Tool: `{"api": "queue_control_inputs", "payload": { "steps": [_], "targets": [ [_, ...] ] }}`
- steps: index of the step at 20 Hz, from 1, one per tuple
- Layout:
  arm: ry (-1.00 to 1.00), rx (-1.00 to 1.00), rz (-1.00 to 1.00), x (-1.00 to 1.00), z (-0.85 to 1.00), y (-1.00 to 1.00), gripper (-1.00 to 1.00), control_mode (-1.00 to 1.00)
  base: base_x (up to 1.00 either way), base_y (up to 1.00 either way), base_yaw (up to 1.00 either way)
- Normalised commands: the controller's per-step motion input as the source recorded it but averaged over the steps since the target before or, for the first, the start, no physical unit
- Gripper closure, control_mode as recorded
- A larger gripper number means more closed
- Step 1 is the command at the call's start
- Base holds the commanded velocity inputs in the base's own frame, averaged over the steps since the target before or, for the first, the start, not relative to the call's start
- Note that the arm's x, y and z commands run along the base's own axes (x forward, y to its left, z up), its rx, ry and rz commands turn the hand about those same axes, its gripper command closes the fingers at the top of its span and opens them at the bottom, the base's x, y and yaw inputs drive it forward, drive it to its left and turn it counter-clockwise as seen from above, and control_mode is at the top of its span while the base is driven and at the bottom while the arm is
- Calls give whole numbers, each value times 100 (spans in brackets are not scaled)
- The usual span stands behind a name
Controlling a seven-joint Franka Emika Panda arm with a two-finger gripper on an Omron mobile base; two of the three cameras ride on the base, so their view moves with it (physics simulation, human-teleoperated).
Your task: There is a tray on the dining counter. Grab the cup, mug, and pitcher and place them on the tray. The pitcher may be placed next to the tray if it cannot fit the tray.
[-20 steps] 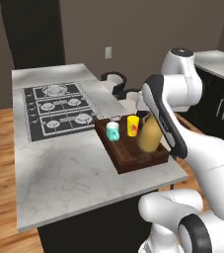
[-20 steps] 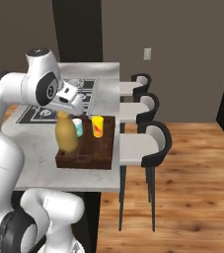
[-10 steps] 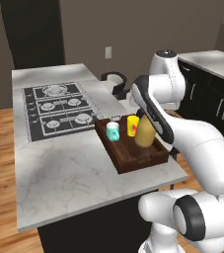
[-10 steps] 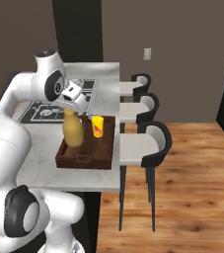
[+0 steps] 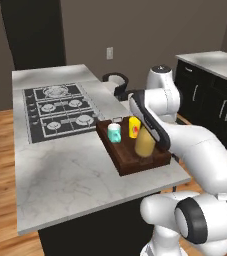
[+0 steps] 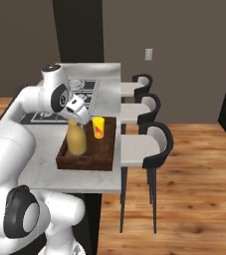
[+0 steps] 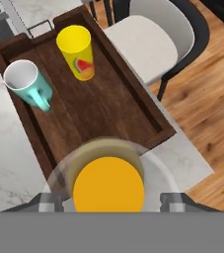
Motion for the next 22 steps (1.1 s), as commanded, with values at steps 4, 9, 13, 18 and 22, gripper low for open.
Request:
{"api": "queue_control_inputs", "payload": {
  "steps": [4,9,13,18,22],
  "targets": [
    [0,3,-3,19,-18,0,100,-100,0,0,0],
    [0,3,-2,34,-13,0,100,-100,0,0,0],
    [0,2,-3,35,-18,0,100,-100,0,0,0],
    [0,0,-4,18,-26,0,100,-100,0,0,0],
    [0,0,-5,14,-32,2,100,-100,0,0,0]
  ]
}}
